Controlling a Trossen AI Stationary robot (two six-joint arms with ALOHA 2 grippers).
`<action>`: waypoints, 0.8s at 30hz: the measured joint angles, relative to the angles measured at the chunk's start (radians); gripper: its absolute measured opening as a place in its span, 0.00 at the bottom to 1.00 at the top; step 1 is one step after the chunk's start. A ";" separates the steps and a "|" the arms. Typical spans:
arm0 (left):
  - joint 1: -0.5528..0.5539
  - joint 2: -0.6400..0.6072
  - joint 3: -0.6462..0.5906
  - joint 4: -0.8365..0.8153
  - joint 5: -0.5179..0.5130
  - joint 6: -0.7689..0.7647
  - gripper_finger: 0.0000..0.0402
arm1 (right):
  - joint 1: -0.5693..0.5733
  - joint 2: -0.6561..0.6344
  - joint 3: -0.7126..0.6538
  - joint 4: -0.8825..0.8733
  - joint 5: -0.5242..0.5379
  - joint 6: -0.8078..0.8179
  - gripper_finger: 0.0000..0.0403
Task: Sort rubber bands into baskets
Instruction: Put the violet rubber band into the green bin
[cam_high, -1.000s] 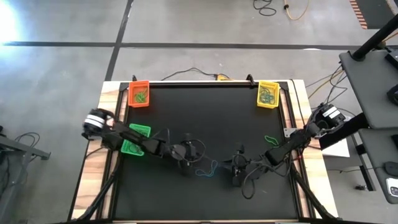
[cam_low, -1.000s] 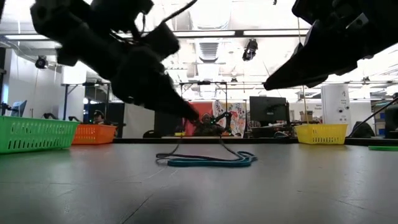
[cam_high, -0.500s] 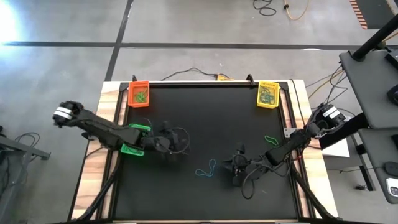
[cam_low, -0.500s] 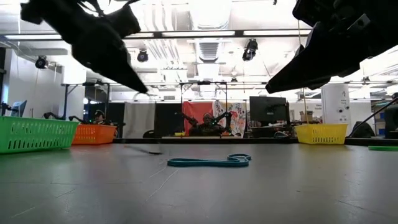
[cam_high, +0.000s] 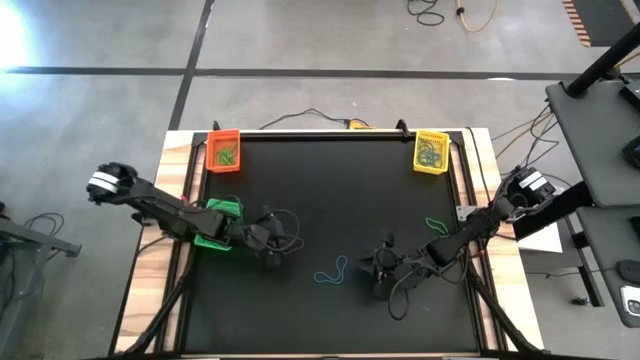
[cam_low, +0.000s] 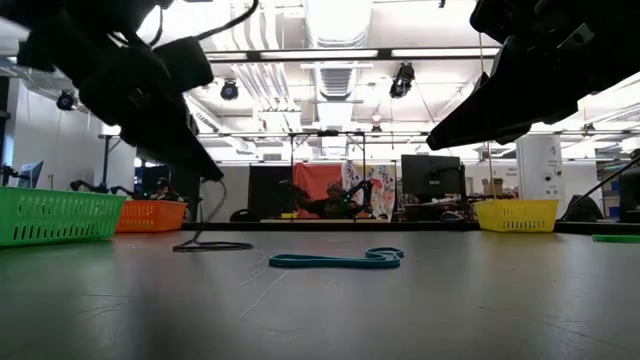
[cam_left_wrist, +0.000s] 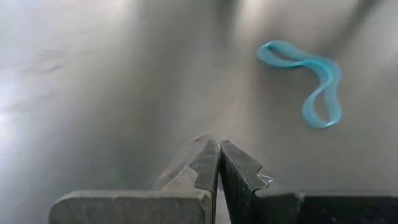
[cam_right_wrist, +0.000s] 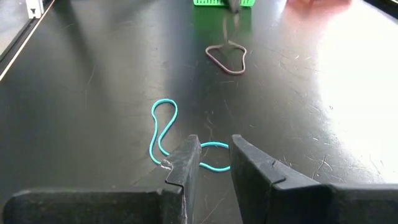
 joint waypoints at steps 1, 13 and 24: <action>-0.003 0.027 -0.012 0.069 0.015 0.000 0.00 | 0.000 0.000 0.000 0.000 0.000 0.000 0.20; -0.008 0.355 0.065 0.218 -0.031 0.024 0.00 | 0.000 0.000 0.000 -0.010 0.000 0.000 0.20; -0.008 0.357 0.140 0.050 -0.131 0.031 0.06 | 0.000 0.000 0.000 -0.023 0.000 0.000 0.20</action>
